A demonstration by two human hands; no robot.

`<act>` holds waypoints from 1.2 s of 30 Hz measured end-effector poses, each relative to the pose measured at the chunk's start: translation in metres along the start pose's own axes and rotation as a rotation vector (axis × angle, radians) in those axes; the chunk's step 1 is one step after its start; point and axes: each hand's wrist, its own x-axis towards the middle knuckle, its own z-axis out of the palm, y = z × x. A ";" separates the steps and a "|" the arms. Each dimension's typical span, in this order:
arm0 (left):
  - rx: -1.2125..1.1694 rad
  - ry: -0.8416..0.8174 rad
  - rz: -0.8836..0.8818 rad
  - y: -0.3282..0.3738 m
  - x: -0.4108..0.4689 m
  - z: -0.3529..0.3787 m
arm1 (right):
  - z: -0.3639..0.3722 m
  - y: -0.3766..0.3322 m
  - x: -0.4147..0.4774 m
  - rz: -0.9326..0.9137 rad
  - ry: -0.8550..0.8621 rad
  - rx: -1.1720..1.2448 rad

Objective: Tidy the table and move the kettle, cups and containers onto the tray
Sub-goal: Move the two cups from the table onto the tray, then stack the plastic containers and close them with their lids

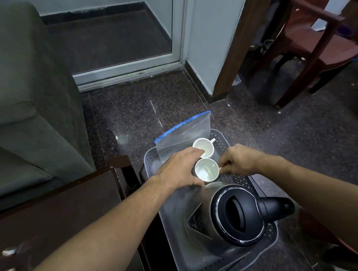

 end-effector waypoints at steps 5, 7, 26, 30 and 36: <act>0.045 -0.024 -0.011 0.000 0.000 -0.004 | -0.007 -0.005 -0.001 0.031 -0.067 -0.118; 0.060 -0.028 -0.020 0.001 0.000 -0.004 | -0.010 -0.006 -0.003 0.051 -0.089 -0.141; 0.012 0.525 -0.227 -0.023 -0.122 -0.110 | -0.099 -0.213 0.023 0.029 0.574 0.091; 0.056 0.623 -0.371 -0.067 -0.215 -0.145 | -0.071 -0.346 0.038 -0.063 0.604 0.121; 0.130 0.609 -0.593 -0.127 -0.382 -0.187 | -0.009 -0.527 0.024 -0.196 0.507 0.143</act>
